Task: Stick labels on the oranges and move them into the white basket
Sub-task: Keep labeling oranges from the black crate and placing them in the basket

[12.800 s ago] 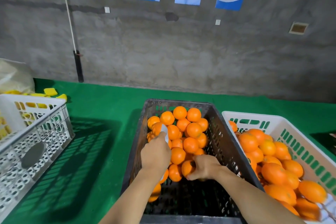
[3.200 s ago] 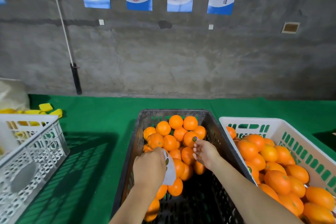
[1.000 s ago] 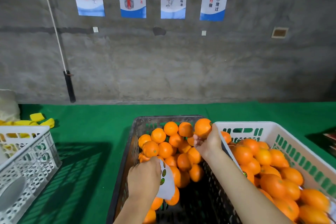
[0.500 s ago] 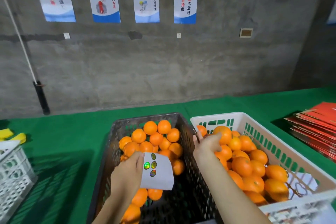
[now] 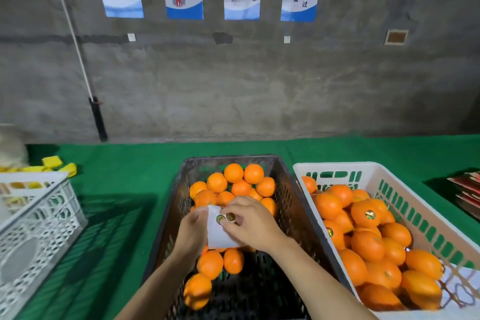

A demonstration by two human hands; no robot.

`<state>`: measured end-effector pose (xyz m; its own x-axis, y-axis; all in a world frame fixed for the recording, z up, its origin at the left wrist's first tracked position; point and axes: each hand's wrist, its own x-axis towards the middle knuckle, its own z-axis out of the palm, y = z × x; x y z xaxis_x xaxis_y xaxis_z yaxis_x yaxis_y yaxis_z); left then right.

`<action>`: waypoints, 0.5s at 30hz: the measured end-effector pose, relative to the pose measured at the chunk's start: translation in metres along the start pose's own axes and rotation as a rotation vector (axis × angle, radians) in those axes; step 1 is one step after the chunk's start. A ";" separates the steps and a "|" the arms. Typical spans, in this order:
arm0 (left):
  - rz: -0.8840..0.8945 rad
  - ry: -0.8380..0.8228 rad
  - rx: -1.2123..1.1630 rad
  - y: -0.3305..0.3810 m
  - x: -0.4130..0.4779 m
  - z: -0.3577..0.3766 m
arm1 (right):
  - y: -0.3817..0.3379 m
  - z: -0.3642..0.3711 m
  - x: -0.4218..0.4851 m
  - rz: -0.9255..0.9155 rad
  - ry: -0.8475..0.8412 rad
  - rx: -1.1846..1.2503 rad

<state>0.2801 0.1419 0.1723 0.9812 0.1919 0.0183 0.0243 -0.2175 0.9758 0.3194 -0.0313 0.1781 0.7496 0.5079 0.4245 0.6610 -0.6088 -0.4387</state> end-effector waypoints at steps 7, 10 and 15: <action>-0.127 -0.045 -0.216 0.003 -0.008 -0.007 | 0.000 0.011 0.002 0.020 0.024 0.064; -0.137 -0.035 -0.212 0.004 -0.014 -0.011 | -0.002 0.018 0.000 0.011 0.029 0.029; -0.139 0.025 -0.214 0.007 -0.015 -0.010 | -0.003 0.029 0.002 0.011 0.030 -0.036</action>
<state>0.2634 0.1469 0.1810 0.9662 0.2300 -0.1164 0.1150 0.0195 0.9932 0.3193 -0.0109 0.1574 0.7550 0.4832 0.4432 0.6506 -0.6361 -0.4148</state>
